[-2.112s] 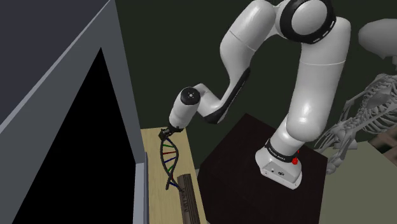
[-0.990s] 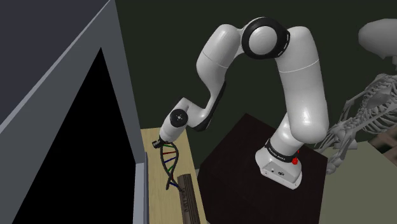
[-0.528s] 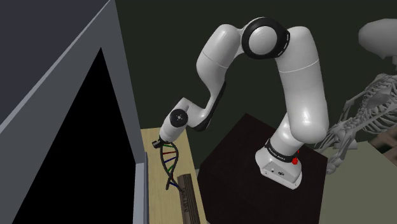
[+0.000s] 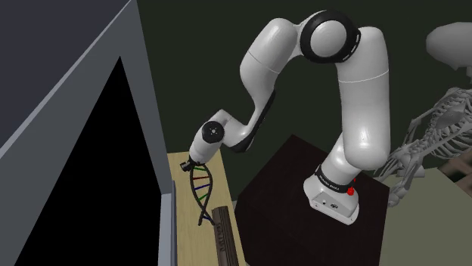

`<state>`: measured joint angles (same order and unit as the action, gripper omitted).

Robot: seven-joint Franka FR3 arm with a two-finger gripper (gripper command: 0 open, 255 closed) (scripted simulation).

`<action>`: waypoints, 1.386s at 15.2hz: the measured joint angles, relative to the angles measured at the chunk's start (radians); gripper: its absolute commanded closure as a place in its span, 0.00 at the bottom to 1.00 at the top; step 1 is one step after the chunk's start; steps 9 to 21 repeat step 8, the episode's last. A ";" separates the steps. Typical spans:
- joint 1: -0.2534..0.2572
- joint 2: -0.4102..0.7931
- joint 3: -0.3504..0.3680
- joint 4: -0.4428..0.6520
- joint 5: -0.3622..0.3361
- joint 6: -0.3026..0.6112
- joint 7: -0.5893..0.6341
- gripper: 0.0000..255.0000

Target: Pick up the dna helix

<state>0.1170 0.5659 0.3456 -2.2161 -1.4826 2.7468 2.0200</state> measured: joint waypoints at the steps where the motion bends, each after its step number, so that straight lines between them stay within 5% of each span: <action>1: -0.004 -0.012 0.007 -0.004 0.022 -0.003 -0.020 1.00; 8: -0.044 -0.110 0.052 -0.058 0.146 -0.007 -0.131 1.00; 21: -0.044 -0.110 0.052 -0.058 0.146 -0.007 -0.131 1.00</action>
